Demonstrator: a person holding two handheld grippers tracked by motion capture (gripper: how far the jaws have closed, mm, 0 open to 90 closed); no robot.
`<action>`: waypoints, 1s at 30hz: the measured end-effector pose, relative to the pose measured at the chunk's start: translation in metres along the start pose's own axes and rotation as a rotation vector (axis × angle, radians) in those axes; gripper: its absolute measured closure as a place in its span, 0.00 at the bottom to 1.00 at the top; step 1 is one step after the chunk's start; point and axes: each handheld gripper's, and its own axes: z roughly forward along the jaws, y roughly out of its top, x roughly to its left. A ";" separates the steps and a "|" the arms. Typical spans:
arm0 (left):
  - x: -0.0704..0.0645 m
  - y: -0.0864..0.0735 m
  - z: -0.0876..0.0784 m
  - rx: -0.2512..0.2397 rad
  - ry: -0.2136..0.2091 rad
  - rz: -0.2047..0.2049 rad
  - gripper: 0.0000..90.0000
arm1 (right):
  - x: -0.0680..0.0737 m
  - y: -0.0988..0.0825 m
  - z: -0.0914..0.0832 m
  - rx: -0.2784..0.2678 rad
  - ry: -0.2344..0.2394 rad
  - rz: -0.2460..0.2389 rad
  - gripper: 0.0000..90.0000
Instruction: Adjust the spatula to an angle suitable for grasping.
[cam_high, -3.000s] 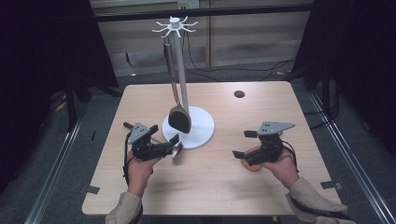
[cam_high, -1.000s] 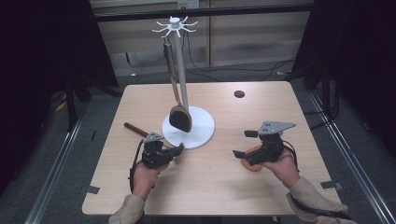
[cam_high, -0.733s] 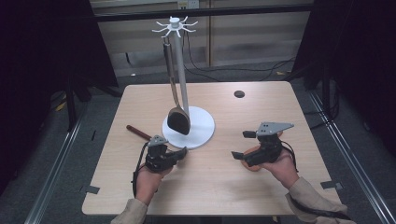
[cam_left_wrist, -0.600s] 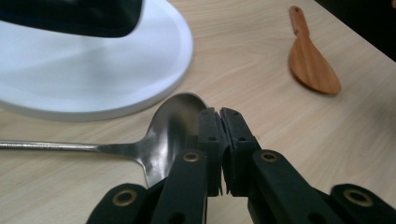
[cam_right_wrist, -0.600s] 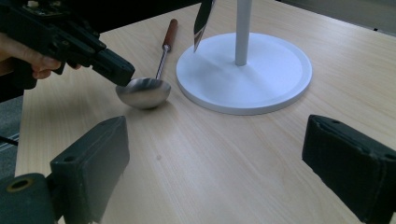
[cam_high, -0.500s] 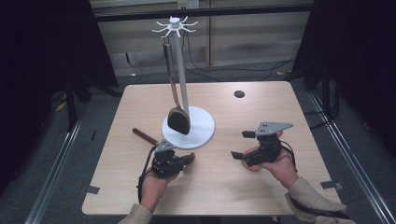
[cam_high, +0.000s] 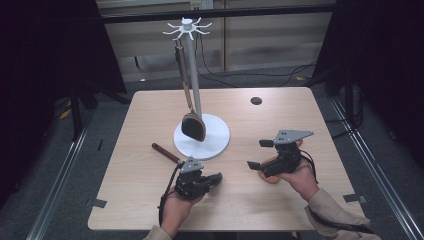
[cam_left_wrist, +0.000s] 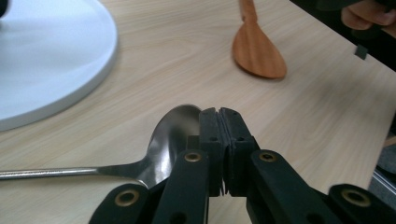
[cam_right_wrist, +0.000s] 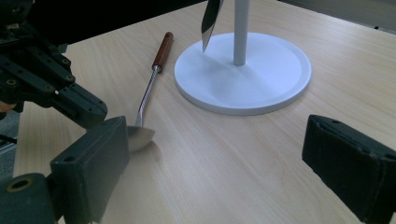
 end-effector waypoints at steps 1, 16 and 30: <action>-0.003 0.000 0.001 -0.007 0.000 -0.001 0.98 | 0.000 0.000 0.000 -0.001 -0.001 0.001 0.08; -0.015 0.007 0.011 -0.033 -0.037 0.038 0.94 | -0.003 -0.004 -0.008 -0.006 -0.019 0.023 0.08; 0.025 0.001 -0.012 -0.072 0.070 -0.007 0.91 | -0.002 -0.001 -0.001 -0.002 -0.004 0.015 0.08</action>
